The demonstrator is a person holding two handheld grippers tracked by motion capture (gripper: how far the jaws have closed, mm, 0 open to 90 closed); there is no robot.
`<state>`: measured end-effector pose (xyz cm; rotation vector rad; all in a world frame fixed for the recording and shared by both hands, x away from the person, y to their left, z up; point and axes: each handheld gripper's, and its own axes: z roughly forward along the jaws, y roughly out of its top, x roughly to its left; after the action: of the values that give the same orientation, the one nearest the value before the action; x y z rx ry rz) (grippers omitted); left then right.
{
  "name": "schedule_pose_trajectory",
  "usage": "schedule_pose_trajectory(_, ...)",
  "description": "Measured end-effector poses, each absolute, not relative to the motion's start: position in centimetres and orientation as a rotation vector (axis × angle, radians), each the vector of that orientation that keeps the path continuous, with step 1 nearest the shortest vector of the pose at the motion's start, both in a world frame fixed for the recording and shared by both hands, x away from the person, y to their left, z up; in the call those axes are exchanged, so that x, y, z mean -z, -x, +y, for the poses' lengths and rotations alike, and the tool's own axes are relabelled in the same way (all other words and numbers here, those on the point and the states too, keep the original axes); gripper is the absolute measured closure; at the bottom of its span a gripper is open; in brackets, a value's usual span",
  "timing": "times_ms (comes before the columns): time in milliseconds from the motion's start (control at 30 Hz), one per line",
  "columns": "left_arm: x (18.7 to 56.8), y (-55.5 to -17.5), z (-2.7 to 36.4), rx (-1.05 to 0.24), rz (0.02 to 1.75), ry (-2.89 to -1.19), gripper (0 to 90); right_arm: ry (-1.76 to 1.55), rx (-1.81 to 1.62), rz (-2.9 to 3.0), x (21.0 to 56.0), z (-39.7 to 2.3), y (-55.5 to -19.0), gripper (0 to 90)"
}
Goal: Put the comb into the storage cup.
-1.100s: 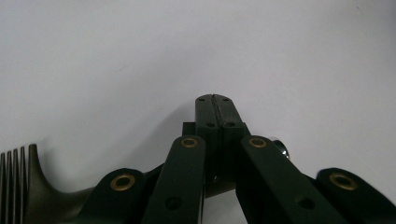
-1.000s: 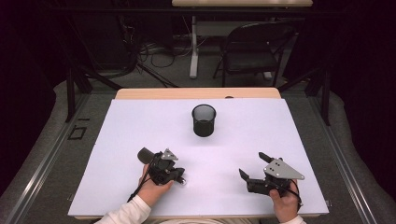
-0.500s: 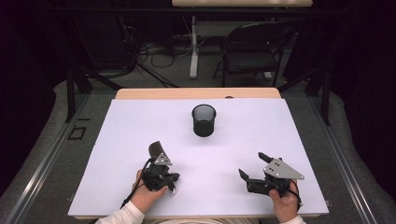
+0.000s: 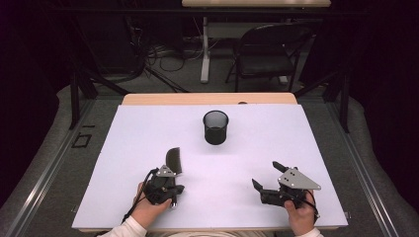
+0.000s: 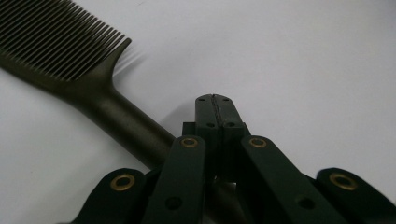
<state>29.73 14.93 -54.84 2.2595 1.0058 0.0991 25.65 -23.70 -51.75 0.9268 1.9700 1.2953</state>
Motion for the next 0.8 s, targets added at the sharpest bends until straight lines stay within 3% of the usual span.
schedule_pose_trajectory(800,54.9,-29.6,16.9,-0.15,1.071,-2.258,90.0,-0.928,-1.292,1.977,51.8,-23.6,-25.7,11.6)
